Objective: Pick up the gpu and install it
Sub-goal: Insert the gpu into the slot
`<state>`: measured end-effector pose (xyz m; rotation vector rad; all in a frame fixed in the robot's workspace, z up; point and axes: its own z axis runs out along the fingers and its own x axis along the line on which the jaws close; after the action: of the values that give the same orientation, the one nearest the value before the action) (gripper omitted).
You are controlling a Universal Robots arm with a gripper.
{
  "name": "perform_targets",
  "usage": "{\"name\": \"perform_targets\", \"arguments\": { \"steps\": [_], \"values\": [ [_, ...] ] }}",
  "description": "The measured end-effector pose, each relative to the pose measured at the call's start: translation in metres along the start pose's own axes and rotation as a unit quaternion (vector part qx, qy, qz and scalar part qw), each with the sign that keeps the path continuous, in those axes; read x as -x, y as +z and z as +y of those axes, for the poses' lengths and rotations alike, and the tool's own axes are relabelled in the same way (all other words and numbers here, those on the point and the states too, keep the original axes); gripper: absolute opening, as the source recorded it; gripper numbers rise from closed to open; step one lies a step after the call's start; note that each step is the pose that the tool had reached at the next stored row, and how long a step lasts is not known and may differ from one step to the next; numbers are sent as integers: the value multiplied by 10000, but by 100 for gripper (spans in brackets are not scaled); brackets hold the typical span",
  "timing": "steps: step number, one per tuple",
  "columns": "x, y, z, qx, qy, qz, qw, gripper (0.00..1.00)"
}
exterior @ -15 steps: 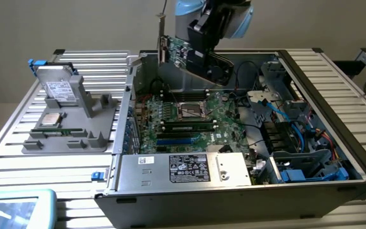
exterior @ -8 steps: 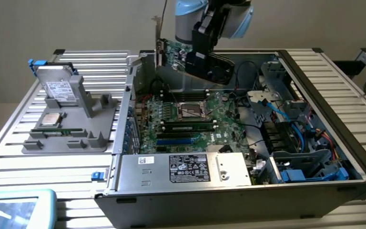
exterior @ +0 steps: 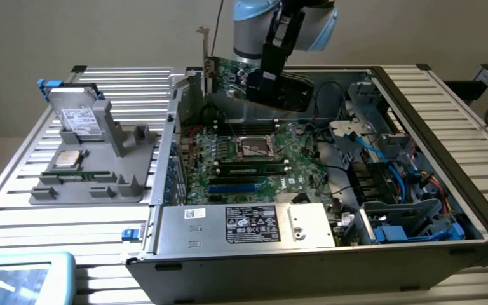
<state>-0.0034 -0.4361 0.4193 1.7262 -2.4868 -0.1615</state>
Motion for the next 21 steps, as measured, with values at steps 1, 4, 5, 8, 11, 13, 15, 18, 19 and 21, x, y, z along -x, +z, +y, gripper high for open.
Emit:
{"name": "perform_targets", "arguments": {
  "steps": [1,4,5,8,11,13,15,18,19,21],
  "values": [
    [0,1,0,-3,-88,13,10000,27],
    [0,2,0,-11,-363,55,9993,27],
    [0,3,0,-14,-452,68,9990,27],
    [0,4,0,-22,-720,109,9973,27],
    [0,6,-1,-30,-989,150,9950,27],
    [0,6,-1,-35,-1165,177,9930,27],
    [0,6,-1,-40,-1344,204,9907,27],
    [0,6,-2,-41,-1388,211,9901,27],
    [0,6,-2,-41,-1388,211,9901,27],
    [1,7,-2,-55,-1389,208,9901,27]
  ]
}}
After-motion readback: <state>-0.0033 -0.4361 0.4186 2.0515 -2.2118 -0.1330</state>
